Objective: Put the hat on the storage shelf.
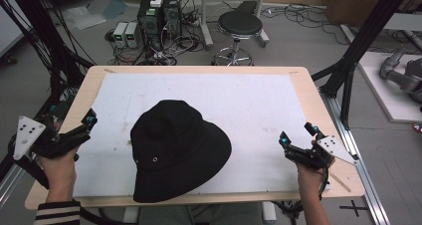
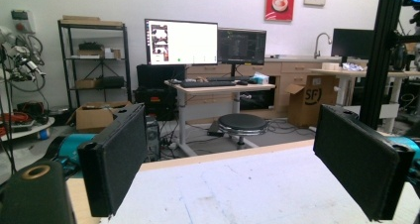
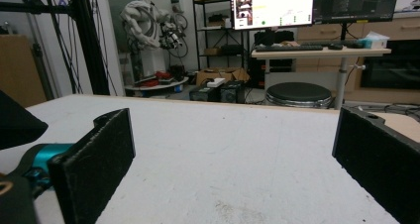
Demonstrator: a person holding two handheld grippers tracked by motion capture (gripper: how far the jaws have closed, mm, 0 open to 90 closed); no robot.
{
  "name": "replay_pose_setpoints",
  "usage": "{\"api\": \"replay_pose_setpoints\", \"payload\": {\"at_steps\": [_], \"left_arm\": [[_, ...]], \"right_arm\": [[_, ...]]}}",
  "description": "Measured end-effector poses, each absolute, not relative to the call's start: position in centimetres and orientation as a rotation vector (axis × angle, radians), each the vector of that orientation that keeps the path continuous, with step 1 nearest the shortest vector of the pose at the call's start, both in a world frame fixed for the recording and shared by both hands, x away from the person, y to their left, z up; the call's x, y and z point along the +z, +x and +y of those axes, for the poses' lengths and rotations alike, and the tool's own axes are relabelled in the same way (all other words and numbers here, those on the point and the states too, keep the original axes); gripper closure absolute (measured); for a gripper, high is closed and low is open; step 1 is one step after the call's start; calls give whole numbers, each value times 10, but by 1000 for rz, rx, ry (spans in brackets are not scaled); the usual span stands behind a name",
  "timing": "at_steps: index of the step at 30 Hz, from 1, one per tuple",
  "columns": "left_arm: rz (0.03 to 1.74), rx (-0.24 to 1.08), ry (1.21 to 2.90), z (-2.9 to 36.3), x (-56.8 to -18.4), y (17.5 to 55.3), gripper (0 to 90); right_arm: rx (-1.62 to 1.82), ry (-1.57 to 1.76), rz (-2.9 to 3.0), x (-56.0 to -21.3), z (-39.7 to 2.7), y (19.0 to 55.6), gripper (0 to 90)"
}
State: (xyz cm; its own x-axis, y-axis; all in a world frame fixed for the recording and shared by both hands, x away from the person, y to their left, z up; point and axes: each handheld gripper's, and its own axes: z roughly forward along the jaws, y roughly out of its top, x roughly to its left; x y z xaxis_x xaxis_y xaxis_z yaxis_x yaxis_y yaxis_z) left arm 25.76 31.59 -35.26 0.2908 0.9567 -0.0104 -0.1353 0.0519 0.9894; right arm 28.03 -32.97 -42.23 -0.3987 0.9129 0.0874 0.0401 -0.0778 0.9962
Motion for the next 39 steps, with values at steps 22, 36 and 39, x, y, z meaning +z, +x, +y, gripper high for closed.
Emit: {"api": "replay_pose_setpoints", "payload": {"at_steps": [22,36,39], "left_arm": [[946,956,1241,319,-404,253,130],[956,940,1266,315,-405,256,130],[954,938,1276,314,-405,255,130]], "right_arm": [[1540,1054,1446,-421,-329,281,23],[1539,1064,1443,-422,-331,280,23],[1542,1060,1446,-421,-330,281,23]]}}
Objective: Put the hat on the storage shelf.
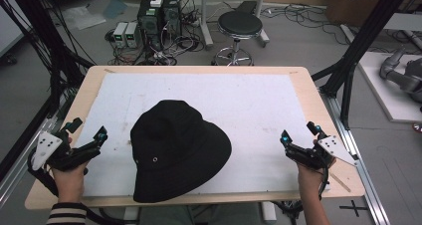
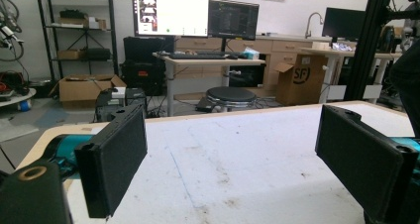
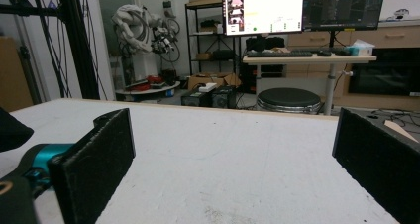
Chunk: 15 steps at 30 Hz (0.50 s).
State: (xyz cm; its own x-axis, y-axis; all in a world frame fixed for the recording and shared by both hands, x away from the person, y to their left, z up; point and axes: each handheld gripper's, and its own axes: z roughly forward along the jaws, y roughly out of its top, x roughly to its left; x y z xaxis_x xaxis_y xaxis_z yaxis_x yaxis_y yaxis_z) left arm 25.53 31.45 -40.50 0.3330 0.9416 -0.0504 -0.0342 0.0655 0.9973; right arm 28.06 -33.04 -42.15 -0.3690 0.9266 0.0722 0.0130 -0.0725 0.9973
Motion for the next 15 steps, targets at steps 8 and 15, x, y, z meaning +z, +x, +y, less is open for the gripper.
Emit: {"api": "replay_pose_setpoints", "payload": {"at_steps": [8,15], "left_arm": [[950,929,1269,314,-406,255,130],[952,924,1266,315,-406,256,130]], "right_arm": [[1541,1056,1449,-421,-329,279,23],[1543,1060,1455,-421,-327,279,23]]}}
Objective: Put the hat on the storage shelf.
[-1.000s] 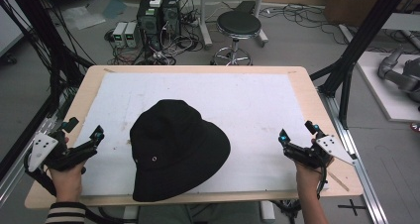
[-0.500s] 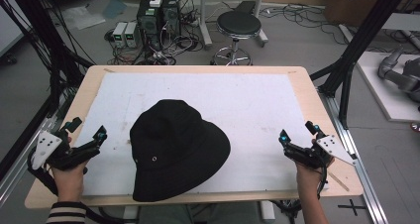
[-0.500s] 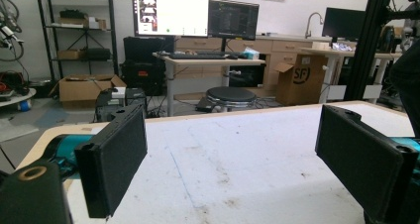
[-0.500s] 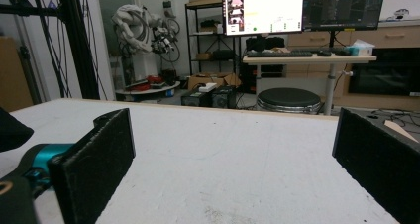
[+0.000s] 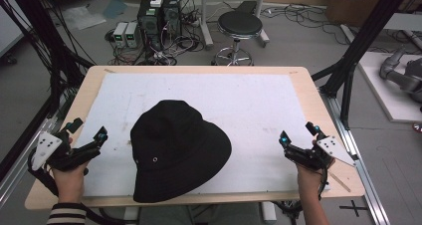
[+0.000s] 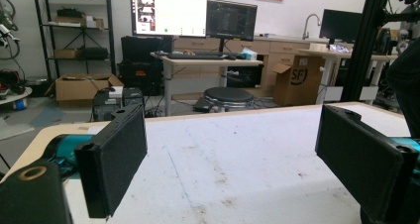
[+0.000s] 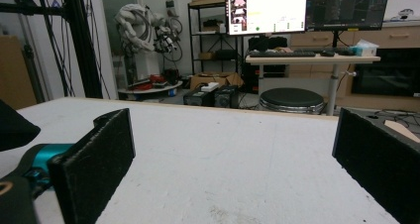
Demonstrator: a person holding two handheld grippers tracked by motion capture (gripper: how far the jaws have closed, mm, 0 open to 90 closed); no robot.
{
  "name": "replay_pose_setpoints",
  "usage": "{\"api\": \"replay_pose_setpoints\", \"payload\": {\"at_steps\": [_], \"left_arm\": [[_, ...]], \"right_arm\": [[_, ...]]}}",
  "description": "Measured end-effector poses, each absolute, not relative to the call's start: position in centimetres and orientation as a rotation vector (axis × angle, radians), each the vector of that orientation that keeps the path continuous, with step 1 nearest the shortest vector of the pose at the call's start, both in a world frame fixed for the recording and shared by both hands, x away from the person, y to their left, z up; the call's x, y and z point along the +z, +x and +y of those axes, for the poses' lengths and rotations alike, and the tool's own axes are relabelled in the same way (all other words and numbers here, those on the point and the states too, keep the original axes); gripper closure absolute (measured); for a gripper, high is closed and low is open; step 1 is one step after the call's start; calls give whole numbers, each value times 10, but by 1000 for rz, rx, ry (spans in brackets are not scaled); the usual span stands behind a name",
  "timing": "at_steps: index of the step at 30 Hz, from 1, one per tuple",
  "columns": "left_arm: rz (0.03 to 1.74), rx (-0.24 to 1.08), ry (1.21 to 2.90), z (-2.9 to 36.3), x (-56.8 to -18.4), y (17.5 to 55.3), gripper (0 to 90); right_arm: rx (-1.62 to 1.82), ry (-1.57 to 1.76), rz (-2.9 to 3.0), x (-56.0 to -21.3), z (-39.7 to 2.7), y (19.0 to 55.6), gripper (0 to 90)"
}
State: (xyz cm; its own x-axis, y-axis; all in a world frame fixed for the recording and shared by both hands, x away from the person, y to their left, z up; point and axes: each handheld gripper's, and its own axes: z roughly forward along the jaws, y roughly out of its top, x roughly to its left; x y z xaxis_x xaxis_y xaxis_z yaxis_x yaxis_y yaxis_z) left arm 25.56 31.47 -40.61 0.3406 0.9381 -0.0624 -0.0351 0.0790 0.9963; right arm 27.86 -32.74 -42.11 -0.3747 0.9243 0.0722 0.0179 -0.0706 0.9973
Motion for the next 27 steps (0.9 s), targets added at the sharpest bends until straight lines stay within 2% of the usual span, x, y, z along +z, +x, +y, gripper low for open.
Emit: {"api": "replay_pose_setpoints", "payload": {"at_steps": [27], "left_arm": [[954,904,1269,315,-405,257,133]], "right_arm": [[1541,1052,1450,-420,-328,278,23]]}}
